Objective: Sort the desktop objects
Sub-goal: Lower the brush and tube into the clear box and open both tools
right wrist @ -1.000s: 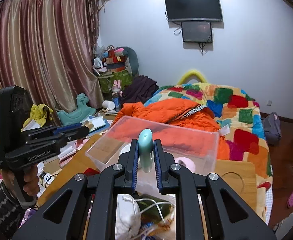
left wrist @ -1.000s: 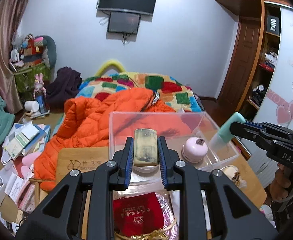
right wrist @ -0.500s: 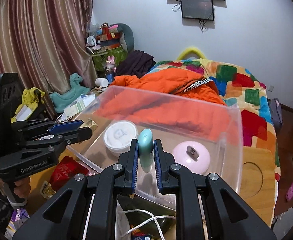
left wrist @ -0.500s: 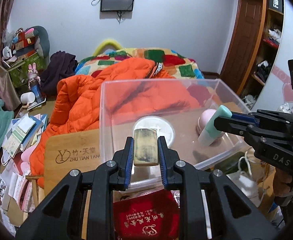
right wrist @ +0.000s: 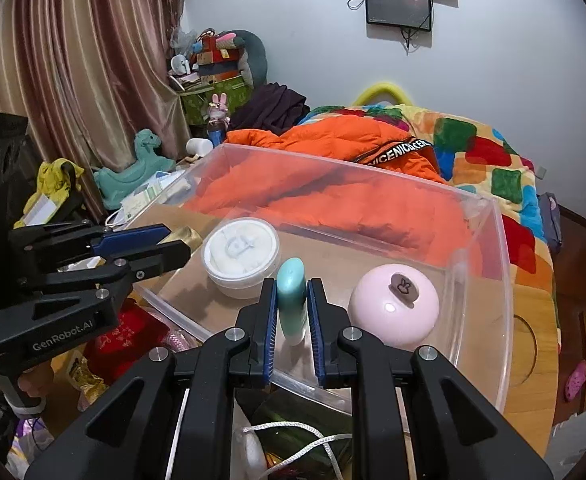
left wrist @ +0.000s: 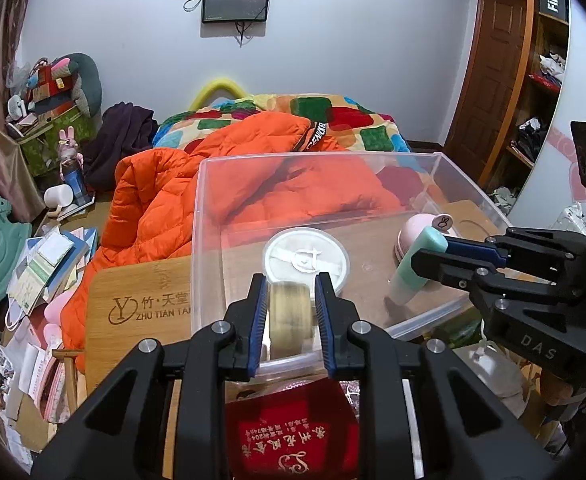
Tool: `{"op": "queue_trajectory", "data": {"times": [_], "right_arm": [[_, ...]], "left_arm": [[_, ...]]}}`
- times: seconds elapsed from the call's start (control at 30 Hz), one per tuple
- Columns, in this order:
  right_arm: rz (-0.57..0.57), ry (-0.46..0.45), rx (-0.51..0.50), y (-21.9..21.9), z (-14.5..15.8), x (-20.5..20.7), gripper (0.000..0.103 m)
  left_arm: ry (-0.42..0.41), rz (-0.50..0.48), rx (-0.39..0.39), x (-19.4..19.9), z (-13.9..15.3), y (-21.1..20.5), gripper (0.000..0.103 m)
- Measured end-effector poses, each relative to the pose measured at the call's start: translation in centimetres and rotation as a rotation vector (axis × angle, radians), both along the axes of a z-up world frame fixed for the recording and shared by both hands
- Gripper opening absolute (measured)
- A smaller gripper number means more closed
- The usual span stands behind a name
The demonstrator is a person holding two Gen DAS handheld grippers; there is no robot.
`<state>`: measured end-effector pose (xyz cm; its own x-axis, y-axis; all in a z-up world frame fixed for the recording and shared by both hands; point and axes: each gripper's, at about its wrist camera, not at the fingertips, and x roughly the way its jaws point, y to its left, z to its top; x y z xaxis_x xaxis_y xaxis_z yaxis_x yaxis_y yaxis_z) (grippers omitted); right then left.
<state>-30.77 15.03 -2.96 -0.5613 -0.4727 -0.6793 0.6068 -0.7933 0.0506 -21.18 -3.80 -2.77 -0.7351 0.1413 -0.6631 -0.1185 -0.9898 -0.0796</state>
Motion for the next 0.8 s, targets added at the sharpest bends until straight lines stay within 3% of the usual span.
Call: {"op": "queue_trajectory", "data": {"times": [0.17,0.23,0.3,0.47,0.57,0.67,0.8], "right_arm": [[0.002,0.008,0.002,0.1,0.4,0.4,0.016],[-0.002,0.020,-0.005,0.4,0.9,0.6,0.024],[-0.014,0.049,-0.026,0.9,1.6,1.2,0.040],[-0.068,0.143,-0.059,2.5,4.2,3.1,0.061],[-0.093,0.184,-0.073,3.6,5.5,4.4,0.074],[-0.117,0.222,-0.088,4.6,6.6,5.7,0.082],[-0.159,0.275,-0.093,5.9,7.3,7.5,0.089]], "left_arm": [[0.009,-0.002,-0.002,0.4,0.4,0.3,0.028],[0.021,-0.004,0.006,0.8,0.9,0.2,0.036],[0.044,-0.009,0.008,1.5,1.6,0.2,0.037],[0.104,-0.011,0.002,3.4,3.7,0.1,0.039],[0.136,0.003,0.011,4.7,4.8,-0.3,0.061],[0.162,0.028,-0.006,6.0,5.5,-0.6,0.067],[0.169,0.061,-0.005,7.2,5.8,-1.0,0.084]]}}
